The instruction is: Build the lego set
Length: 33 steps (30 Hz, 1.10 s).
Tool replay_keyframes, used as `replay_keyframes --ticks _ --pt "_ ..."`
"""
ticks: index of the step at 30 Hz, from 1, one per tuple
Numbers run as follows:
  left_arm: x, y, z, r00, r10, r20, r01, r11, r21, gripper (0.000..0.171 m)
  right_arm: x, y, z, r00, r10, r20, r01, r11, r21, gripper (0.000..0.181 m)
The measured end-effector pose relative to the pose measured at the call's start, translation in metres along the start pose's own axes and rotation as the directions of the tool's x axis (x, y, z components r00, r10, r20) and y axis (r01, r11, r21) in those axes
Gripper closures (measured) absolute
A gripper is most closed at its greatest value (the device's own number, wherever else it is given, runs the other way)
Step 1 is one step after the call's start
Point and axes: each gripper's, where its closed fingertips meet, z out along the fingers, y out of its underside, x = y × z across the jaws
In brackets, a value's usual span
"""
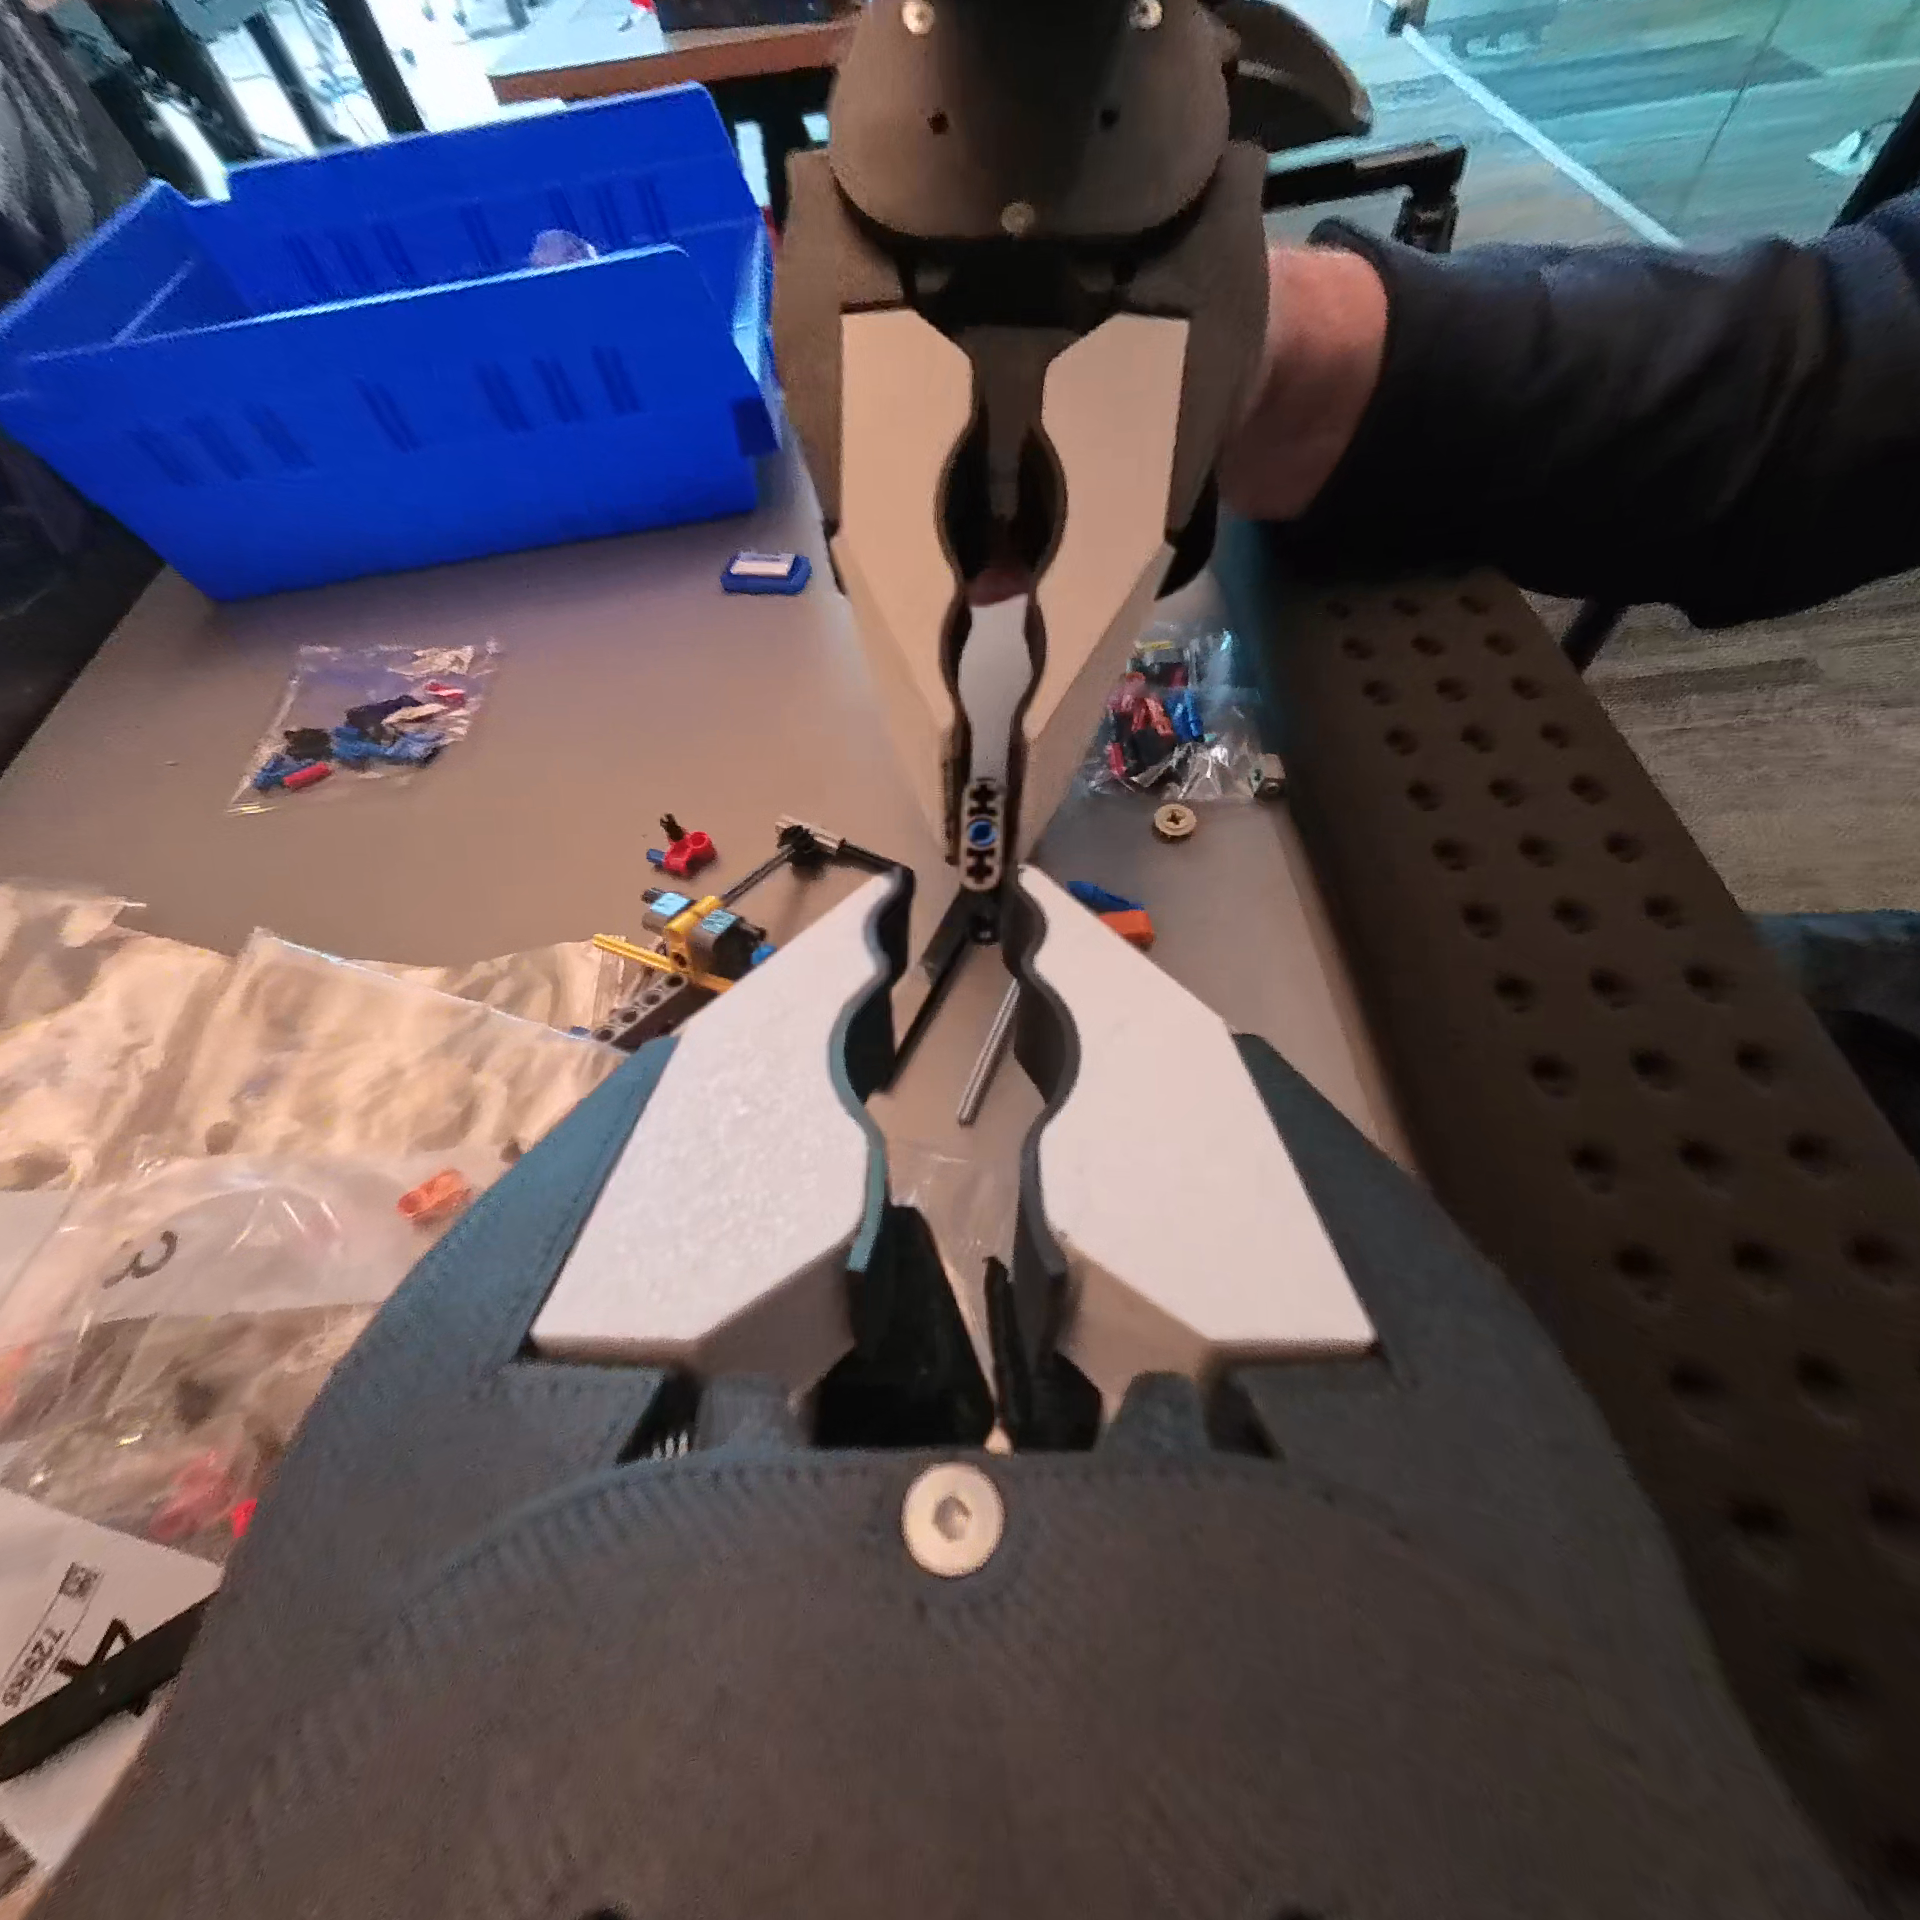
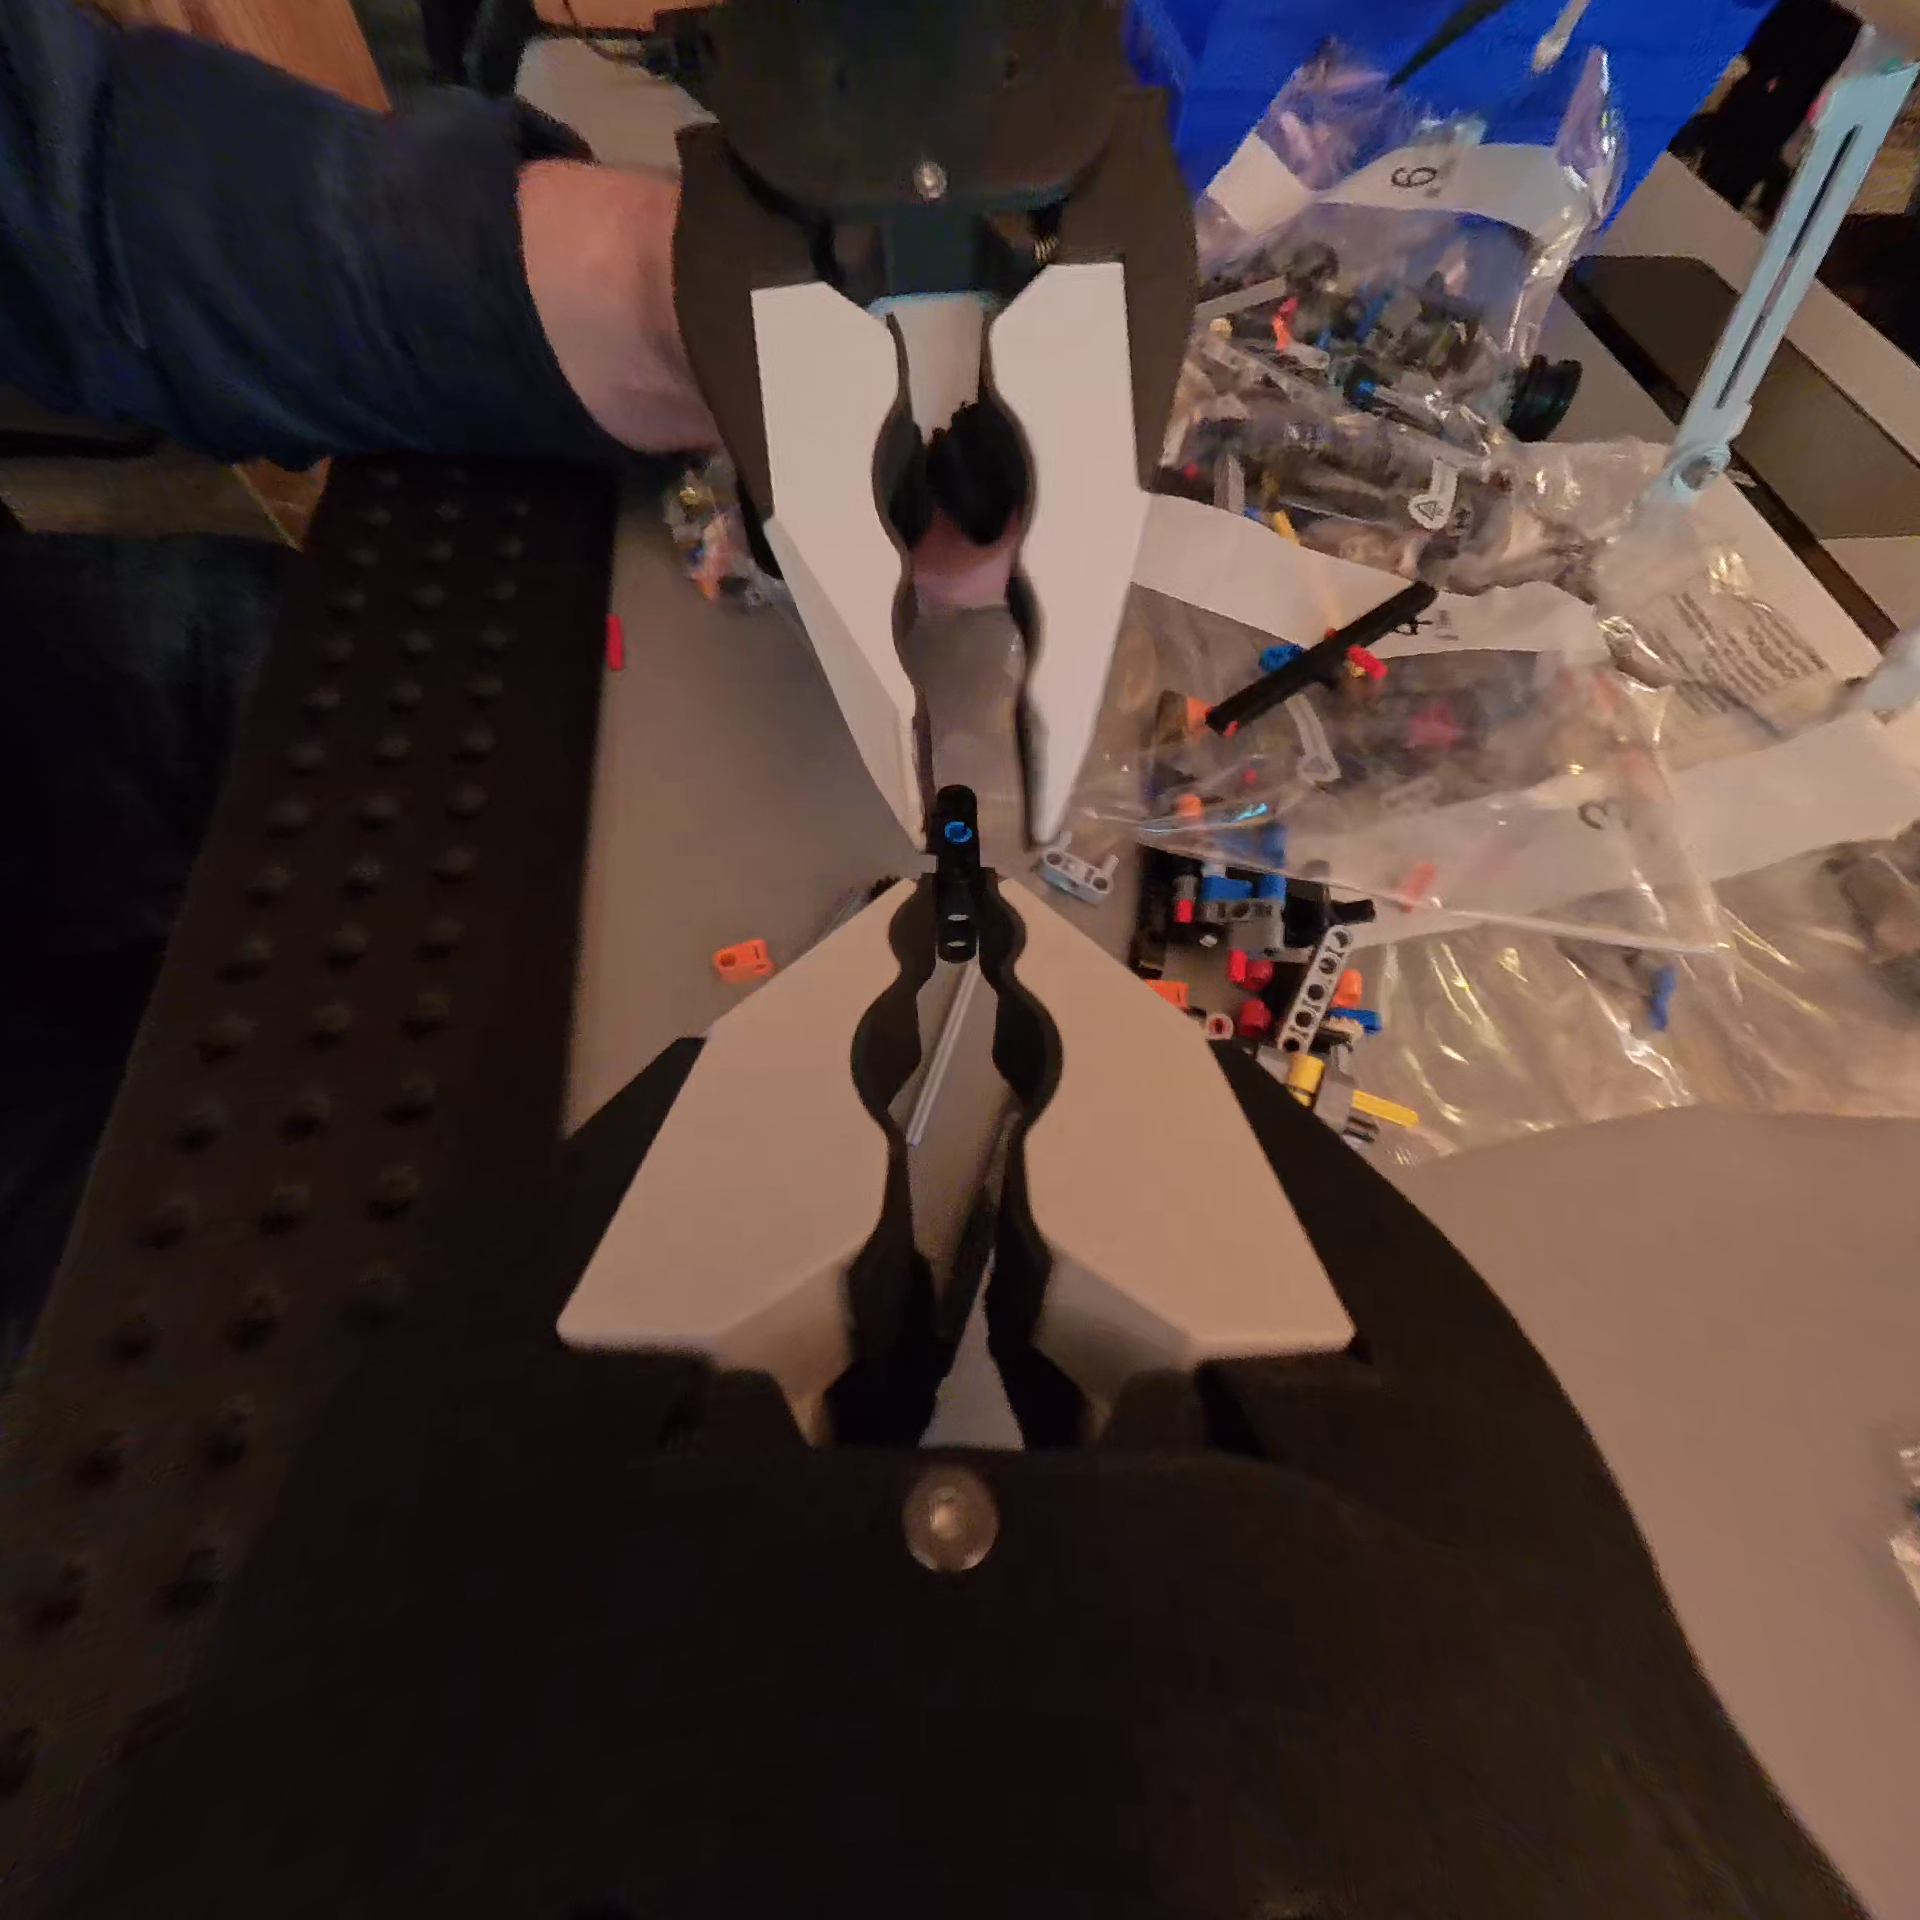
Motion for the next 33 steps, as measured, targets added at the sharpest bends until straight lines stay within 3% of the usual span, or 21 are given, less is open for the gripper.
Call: replay_keyframes --ticks 1,4,11,16,23,33 --pt "0.003 0.003 0.002 1.0 0.016 -0.007 -0.017 1.0 -0.019 0.165 0.002 0.003 0.001 1.0 -0.013 -0.02 0.012 1.0 -0.023 0.176" --pt "0.001 0.006 0.003 1.0 0.011 0.004 -0.011 0.999 -0.036 0.165 0.005 0.002 0.001 0.997 -0.043 -0.057 0.041 0.999 -0.03 0.176" --pt "-0.011 -0.037 -0.021 0.987 -0.157 -0.034 0.161 0.953 0.257 0.165 0.017 -0.044 -0.024 0.996 0.067 -0.055 -0.048 0.952 0.303 0.174" --pt "-0.019 -0.058 -0.039 0.971 -0.228 -0.075 0.238 0.878 0.416 0.165 0.022 -0.055 -0.036 0.975 0.209 0.078 -0.222 0.881 0.418 0.165" --pt "-0.012 -0.066 -0.032 0.971 -0.215 -0.101 0.237 0.86 0.452 0.165 0.015 -0.068 -0.033 0.968 0.208 0.142 -0.252 0.845 0.472 0.175" --pt "-0.008 -0.063 -0.025 0.973 -0.199 -0.117 0.23 0.872 0.433 0.164 0.014 -0.07 -0.038 0.973 0.203 0.11 -0.231 0.853 0.468 0.177"
